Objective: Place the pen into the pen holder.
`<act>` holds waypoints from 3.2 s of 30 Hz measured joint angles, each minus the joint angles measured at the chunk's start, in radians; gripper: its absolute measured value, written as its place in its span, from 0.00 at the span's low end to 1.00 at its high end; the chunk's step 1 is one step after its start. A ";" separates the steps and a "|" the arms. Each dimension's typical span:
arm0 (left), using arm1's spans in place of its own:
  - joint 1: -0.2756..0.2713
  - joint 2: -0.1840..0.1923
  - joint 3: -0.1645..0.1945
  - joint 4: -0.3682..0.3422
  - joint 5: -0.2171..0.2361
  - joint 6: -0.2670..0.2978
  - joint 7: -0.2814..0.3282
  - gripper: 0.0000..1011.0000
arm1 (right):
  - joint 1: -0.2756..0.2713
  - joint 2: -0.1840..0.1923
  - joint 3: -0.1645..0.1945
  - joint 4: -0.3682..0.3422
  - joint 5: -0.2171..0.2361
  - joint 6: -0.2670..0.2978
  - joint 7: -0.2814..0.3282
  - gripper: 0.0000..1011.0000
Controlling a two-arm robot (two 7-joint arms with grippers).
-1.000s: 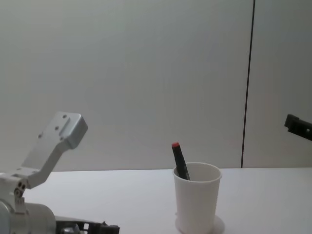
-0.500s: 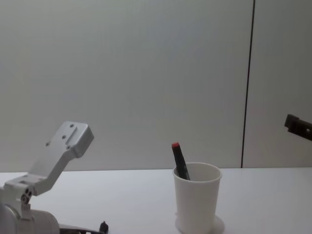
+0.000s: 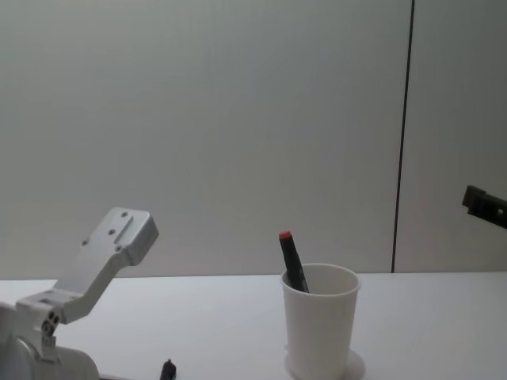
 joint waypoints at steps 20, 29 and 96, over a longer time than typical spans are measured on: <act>-0.009 -0.013 -0.002 0.015 0.026 0.033 0.001 0.13 | 0.000 0.000 0.000 0.000 0.000 0.000 0.000 0.99; 0.001 -0.010 -0.005 -0.011 0.045 0.015 0.016 0.13 | 0.000 0.000 0.000 0.000 0.000 0.000 0.000 0.99; -0.096 -0.032 -0.022 0.046 0.260 -0.901 -0.360 0.13 | 0.000 0.000 0.000 0.000 0.000 0.000 0.000 0.99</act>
